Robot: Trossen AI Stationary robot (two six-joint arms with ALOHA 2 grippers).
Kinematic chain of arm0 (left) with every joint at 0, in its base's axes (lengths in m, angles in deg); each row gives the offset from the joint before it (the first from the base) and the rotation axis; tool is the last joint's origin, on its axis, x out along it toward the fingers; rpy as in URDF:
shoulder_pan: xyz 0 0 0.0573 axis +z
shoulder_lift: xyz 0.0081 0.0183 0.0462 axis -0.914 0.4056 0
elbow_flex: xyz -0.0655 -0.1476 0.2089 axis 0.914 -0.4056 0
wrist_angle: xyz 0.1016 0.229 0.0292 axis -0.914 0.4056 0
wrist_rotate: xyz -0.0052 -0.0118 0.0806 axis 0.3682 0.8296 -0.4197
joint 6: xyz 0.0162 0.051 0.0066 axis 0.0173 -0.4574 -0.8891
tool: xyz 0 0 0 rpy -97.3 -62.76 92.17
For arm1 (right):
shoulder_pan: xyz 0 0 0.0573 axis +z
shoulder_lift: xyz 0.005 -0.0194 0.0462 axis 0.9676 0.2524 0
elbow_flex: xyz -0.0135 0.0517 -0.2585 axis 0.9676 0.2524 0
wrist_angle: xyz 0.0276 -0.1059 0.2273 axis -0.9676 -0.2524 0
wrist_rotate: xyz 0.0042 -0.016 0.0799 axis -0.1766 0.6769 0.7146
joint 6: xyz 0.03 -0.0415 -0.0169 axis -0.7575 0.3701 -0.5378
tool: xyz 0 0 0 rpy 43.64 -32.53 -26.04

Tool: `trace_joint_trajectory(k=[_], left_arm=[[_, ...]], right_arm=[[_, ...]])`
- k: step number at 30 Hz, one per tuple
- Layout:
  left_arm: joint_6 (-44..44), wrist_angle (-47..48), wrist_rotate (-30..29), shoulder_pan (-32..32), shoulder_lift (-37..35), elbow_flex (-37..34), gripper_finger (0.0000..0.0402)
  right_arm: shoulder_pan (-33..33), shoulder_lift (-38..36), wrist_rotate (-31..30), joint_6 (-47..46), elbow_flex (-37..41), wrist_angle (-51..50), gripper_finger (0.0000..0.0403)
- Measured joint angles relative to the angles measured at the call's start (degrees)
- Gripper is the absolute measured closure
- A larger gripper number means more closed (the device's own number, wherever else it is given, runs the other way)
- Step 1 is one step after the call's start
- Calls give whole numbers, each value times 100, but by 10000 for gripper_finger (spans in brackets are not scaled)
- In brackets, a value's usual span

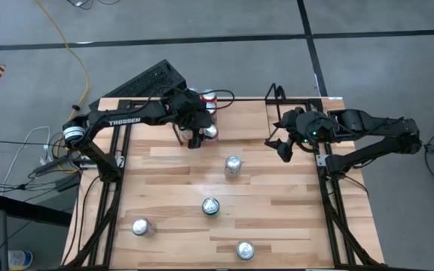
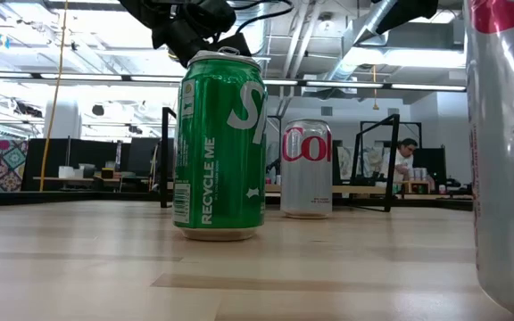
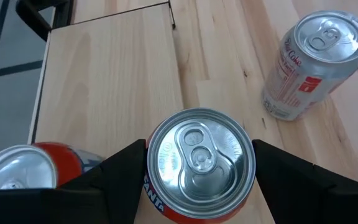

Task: Place canned beverage on shelf
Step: Put the red soda can on the shelf aligned with the other red soda cans

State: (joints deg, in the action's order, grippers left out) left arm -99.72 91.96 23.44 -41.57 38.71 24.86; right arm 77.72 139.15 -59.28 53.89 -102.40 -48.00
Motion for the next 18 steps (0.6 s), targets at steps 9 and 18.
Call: trace_joint_trajectory(k=[9, 18], left_arm=[[-65, 42, 253, 99, -27, 66, 143], [-96, -13, 232, 102, -38, 88, 143]], right_arm=[[-25, 0, 4, -2, 0, -49, 51], [-25, 0, 6, 26, 0, -65, 51]])
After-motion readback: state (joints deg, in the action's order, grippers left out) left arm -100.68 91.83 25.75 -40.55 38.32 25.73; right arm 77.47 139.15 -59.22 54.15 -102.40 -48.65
